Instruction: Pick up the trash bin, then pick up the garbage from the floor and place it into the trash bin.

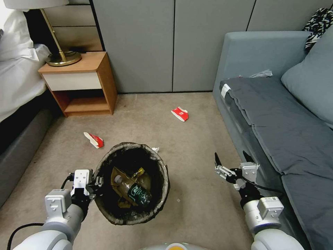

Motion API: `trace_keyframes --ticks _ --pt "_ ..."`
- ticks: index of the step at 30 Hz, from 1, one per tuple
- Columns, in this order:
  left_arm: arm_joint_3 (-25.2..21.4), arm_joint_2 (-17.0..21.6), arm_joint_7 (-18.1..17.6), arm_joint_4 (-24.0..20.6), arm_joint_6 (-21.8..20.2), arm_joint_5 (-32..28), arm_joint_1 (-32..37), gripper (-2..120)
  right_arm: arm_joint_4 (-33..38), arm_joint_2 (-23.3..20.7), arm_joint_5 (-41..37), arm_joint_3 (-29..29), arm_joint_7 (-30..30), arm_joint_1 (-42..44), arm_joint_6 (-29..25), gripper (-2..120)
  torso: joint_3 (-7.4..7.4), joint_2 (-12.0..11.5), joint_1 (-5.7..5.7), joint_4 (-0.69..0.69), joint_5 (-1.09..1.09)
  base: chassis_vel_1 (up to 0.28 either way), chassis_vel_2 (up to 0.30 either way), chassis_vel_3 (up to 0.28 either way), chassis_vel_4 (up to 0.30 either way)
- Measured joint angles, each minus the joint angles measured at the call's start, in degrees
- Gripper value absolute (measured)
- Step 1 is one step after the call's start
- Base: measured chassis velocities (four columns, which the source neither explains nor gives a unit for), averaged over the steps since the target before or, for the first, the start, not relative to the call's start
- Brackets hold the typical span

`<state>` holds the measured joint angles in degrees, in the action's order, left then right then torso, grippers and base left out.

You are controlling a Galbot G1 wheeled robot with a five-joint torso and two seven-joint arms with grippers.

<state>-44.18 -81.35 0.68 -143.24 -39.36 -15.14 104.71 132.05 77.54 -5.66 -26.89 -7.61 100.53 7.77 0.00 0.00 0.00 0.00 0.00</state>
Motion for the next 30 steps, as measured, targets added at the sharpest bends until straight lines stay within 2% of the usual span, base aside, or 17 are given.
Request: trace_keyframes --ticks 30 --pt "0.18 -0.48 0.0 0.0 -0.02 -0.07 -0.05 0 -0.39 -0.68 -1.19 0.11 -2.71 -0.93 1.77 100 0.01 0.0 0.0 0.0 0.0 0.008 0.011 0.01 0.009"
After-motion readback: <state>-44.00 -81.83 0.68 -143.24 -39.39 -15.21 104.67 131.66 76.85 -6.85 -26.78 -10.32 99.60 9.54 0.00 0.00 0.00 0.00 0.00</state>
